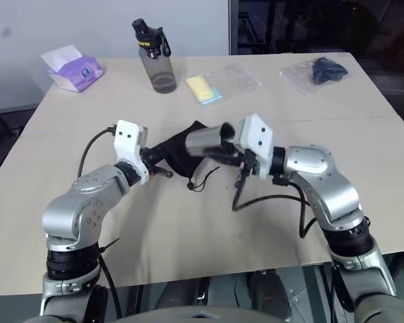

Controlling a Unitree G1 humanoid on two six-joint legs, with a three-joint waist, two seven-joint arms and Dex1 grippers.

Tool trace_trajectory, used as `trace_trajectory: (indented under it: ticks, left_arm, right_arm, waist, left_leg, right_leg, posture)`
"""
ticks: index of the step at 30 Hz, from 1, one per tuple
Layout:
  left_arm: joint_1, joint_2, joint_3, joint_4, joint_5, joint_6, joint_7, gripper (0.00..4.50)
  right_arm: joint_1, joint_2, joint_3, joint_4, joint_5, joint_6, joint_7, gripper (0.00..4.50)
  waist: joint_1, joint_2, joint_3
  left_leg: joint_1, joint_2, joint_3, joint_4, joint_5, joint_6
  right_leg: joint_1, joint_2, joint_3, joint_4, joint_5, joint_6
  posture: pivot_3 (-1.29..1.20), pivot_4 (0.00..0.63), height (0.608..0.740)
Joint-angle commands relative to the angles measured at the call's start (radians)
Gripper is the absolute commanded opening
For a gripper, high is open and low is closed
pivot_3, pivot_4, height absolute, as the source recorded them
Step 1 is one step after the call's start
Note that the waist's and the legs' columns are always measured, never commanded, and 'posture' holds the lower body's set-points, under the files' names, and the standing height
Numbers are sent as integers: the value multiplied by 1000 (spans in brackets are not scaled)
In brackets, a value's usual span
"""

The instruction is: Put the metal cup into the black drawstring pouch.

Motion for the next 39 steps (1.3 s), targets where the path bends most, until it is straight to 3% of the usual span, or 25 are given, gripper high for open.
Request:
trace_trajectory:
  ticks: [1,5,11,18,31,39]
  left_arm:
    - [-50,-13,11,-30,-45,67,16,0]
    - [-103,-39,23,-29,-50,155,69,0]
    - [-209,-145,88,-19,-33,324,207,0]
    - [-278,-243,148,-24,-8,459,282,0]
    - [-314,-302,182,-67,-13,569,255,0]
    - [-274,-303,205,-90,-104,569,178,0]
  right_arm:
    - [10,-25,46,-43,2,25,2,27]
    - [29,-54,110,-61,-16,33,4,27]
    - [62,-8,165,-45,-54,35,-79,27]
    - [59,157,168,91,-160,-23,-269,27]
    - [43,309,147,271,-342,-141,-486,27]
    - [22,378,107,318,-345,-214,-526,27]
  waist:
    - [0,0,0]
    - [0,0,0]
    - [-1,-1,0]
    - [-1,-1,0]
    - [-1,-1,0]
    - [-3,-1,0]
  left_leg:
    - [0,0,1,0,0,0]
    - [0,-1,1,0,0,0]
    - [0,-1,0,0,0,0]
    - [0,-1,1,0,0,-1]
    - [-1,-1,0,0,1,-2]
    - [-1,-1,0,0,1,-2]
  right_leg:
    - [0,0,0,0,0,0]
    - [0,0,0,0,0,0]
    - [0,0,-1,0,0,0]
    - [0,0,0,0,0,0]
    - [-1,0,0,0,0,0]
    - [-1,0,0,0,0,0]
  posture:
    - [0,150,740]
    - [0,150,740]
    - [0,150,740]
    - [0,150,740]
    - [0,150,740]
    - [0,150,740]
